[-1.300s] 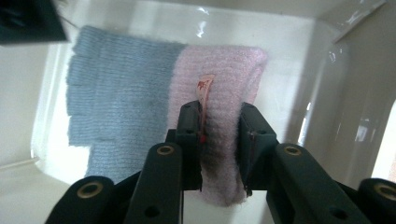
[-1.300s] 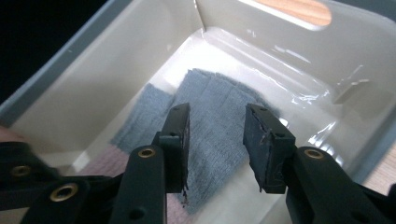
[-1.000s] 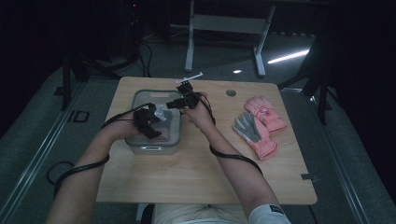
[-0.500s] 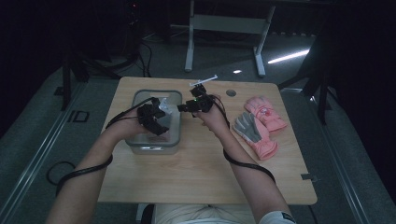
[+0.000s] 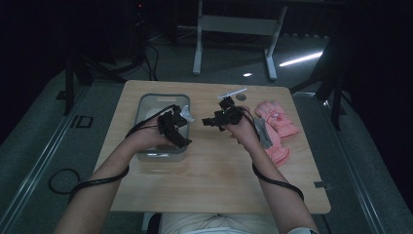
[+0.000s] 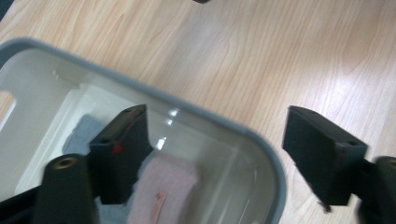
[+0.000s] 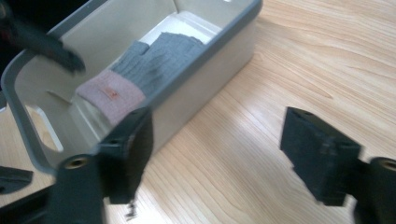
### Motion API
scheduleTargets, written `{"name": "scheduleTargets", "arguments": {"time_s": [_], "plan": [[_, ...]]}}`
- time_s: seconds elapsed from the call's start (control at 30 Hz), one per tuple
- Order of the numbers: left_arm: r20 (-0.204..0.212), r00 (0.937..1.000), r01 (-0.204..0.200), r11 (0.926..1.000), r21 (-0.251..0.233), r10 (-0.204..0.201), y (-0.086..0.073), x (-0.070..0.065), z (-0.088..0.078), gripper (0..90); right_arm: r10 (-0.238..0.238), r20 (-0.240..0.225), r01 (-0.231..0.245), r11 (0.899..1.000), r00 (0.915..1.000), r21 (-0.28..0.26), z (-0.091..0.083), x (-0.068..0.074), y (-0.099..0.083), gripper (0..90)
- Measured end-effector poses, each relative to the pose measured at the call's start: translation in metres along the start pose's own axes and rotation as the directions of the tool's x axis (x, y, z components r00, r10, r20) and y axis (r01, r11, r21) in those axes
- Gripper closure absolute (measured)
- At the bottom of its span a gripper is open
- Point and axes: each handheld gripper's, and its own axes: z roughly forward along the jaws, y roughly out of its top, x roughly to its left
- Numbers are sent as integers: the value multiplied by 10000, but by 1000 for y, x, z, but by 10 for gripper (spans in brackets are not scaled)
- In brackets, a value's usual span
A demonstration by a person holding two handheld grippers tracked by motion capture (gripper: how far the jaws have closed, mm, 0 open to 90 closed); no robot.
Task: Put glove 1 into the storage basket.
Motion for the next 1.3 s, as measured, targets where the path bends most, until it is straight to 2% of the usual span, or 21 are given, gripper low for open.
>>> {"name": "scheduleTargets", "arguments": {"time_s": [0.1, 0.17, 0.27, 0.37, 0.47, 0.53, 0.67, 0.73, 0.77, 0.8, 0.83, 0.9, 0.97, 1.0, 1.07, 1.1, 1.2, 1.23, 1.3], "plan": [[-32, 10000, 76, 10000, -50, -77, 6, -6, 2, 149, 164, 5, -164, 9998, 9999, -103, -9, -9, -8, 240], [-10, 9998, 179, 9998, -122, -179, 9, -11, 3, 140, 100, 87, -99, 9999, 9999, -98, -14, -15, -15, 206], [476, 9988, 164, 9996, -249, -152, 15, -17, 6, 67, 141, 99, -139, 9998, 9999, -172, -21, -22, -25, 181], [812, 9965, 248, 9991, -357, -219, 21, -25, 10, 32, -82, 381, 92, 9996, 9992, -265, -30, -28, -33, 152], [903, 9950, 468, 9975, -523, -420, 27, -33, 15, 31, -256, 642, 294, 9978, 9976, -590, -41, -32, -38, 140], [923, 9952, 377, 9975, -598, -321, 31, -40, 20, 31, -160, 475, 193, 9973, 9987, -712, -49, -36, -40, 139], [920, 9950, 487, 9944, -935, -401, 35, -54, 28, 32, -23, 607, 76, 9963, 9982, -857, -63, -42, -45, 131], [1115, 9934, 379, 9941, -1018, -265, 35, -62, 33, 32, -68, 625, 126, 9957, 9980, -921, -70, -44, -48, 128], [1128, 9933, 357, 9942, -1013, -241, 35, -65, 37, 32, -334, 708, 395, 9954, 9969, -871, -72, -44, -50, 139], [1178, 9929, 256, 9944, -1029, -133, 34, -68, 40, 32, -390, 801, 463, 9947, 9960, -913, -74, -45, -52, 153], [1180, 9930, 182, 9943, -1049, -57, 33, -71, 43, 32, -337, 834, 407, 9956, 9960, -845, -76, -48, -54, 204], [1079, 9942, 106, 9937, -1112, 14, 29, -75, 48, 32, -468, 1033, 554, 9951, 9936, -822, -80, -51, -59, 330], [1064, 9943, 110, 9927, -1204, 19, 25, -80, 53, 32, -412, 1006, 495, 9954, 9941, -823, -85, -57, -63, 443], [1093, 9940, 129, 9921, -1247, 8, 23, -81, 55, 32, -522, 1168, 616, 9950, 9918, -784, -88, -59, -66, 542], [1277, 9918, 165, 9906, -1357, 10, 18, -87, 59, 40, -792, 1297, 863, 9950, 9884, -501, -91, -64, -72, 579], [1239, 9923, 118, 9903, -1387, 56, 16, -88, 60, 40, -927, 1405, 992, 9943, 9857, -398, -92, -66, -75, 634], [1401, 9899, -21, 9895, -1445, 225, 8, -96, 64, 40, -1084, 1708, 1109, 9938, 9793, -50, -96, -74, -85, 647], [1397, 9896, -137, 9888, -1483, 347, 6, -99, 65, 40, -1164, 1859, 1166, 9931, 9756, 98, -97, -77, -88, 647], [1271, 9899, -441, 9888, -1427, 625, 1, -104, 68, 40, -1179, 1878, 1150, 9930, 9751, 267, -100, -83, -96, 647]]}}
